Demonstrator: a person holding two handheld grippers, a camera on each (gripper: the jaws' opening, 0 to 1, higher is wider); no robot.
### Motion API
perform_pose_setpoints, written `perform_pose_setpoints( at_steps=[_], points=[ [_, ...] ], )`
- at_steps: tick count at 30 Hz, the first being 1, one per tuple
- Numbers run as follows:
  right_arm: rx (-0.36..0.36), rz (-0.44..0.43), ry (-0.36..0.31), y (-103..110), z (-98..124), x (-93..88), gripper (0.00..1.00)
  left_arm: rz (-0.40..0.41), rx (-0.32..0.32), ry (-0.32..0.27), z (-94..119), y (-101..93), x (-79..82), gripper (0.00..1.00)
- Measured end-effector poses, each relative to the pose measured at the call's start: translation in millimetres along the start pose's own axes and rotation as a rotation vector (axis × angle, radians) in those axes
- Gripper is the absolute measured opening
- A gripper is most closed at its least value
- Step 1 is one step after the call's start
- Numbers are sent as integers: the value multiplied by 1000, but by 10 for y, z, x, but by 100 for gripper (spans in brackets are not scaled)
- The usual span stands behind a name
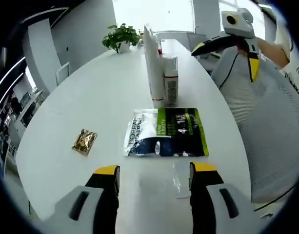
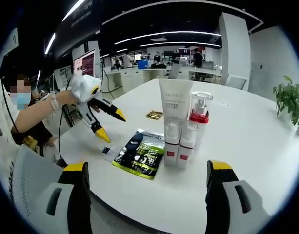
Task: Arrange the skincare products in the storage area until every visible bottle or jar stands upright without overlapping.
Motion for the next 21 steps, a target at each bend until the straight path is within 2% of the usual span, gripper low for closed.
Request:
perform_pose_setpoints(
  at_steps=[3, 7, 11, 15, 21],
  points=[
    [1, -4, 4, 0, -9, 2, 100, -11, 14, -15, -14, 133, 114, 59],
    [-3, -10, 10, -16, -11, 1, 100, -32, 27, -34, -77, 350, 178, 59],
    [-10, -17, 15, -48, -17, -3, 100, -45, 18, -10, -141, 474, 173, 59],
    [-14, -20, 31, -82, -45, -34, 100, -50, 11, -23, -222, 598, 216, 59],
    [-12, -32, 37, -94, -73, -40, 100, -77, 2, 21, -319, 661, 257, 59]
  ],
)
Point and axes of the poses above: the point that each gripper's makers call its tool centre point, and the gripper's own axes: z roughly backward along the fingers, y roughly to its left, x roughly out of its top, the point moved 6 cm from there along z, roughly backward along the fingers, and after that the axes turned 5 degrees about -x, right-handed, at the moved point
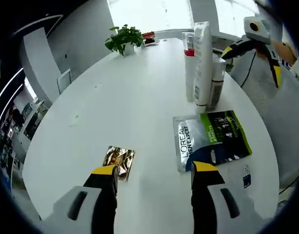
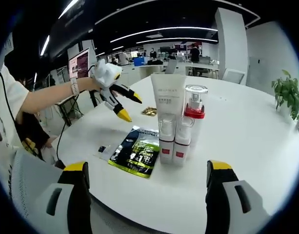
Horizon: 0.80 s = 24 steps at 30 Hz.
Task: Arrange the skincare products in the storage area until every visible bottle or jar stands upright without overlapping.
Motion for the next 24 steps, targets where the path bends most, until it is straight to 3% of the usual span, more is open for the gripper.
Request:
perform_pose_setpoints(
  at_steps=[11, 16, 21, 24],
  points=[
    [-9, -31, 23, -46, -32, -66, 100, 13, 31, 19, -272, 560, -67, 58],
    [-22, -46, 25, -82, -27, -66, 100, 91, -39, 40, -467, 690, -170, 58],
    [-30, -53, 42, -112, -30, -108, 100, 78, -83, 58, -503, 686, -188, 58],
    [-35, -63, 51, -131, -41, -129, 100, 85, -68, 56, -467, 694, -151, 59]
  ],
)
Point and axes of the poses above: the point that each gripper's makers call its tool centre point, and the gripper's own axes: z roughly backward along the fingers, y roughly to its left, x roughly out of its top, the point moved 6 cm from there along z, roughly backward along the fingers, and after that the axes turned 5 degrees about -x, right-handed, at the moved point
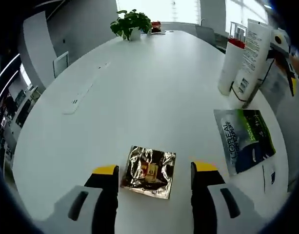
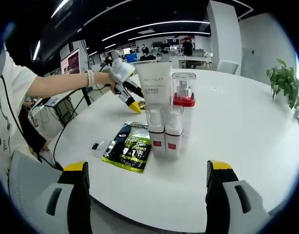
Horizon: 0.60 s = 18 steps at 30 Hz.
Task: Arrange the skincare products in the storage area until every visible bottle or jar stands upright without overlapping.
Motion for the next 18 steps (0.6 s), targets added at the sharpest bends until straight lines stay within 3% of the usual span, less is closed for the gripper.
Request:
perform_pose_setpoints(
  at_steps=[4, 7, 18],
  points=[
    [-13, -18, -4, -38, 6, -10, 100, 2, -40, 13, 26, -120, 9, 58],
    [-18, -25, 2, -58, 3, -32, 100, 17, -75, 32, -41, 86, -41, 57],
    [-22, -39, 9, -72, -12, -69, 100, 18, -78, 32, -68, 252, -65, 51]
  ],
)
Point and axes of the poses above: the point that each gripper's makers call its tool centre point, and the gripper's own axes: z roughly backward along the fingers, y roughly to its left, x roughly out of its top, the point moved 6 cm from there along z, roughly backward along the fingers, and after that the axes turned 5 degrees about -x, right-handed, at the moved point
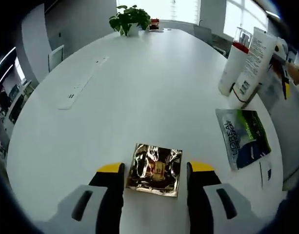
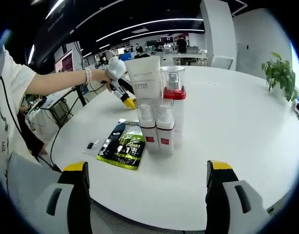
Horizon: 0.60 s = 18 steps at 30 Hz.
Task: Arrange the skincare products in the storage area until every visible bottle or jar stands upright without overlapping.
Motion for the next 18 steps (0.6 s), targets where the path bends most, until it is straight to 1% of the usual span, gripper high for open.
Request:
perform_pose_setpoints(
  at_steps=[6, 9, 14, 18],
  points=[
    [17, 17, 9, 54, -20, 0, 99, 18, 9, 1, -7, -1, -17, 46],
    [21, 21, 9, 68, -26, 14, 99, 25, 14, 0, 6, -40, -38, 38],
    [32, 39, 4, 116, -33, 51, 99, 50, 39, -6, 11, -58, -59, 39],
    [30, 38, -8, 116, -22, 81, 99, 45, 47, 7, 27, -121, -81, 39]
  ],
)
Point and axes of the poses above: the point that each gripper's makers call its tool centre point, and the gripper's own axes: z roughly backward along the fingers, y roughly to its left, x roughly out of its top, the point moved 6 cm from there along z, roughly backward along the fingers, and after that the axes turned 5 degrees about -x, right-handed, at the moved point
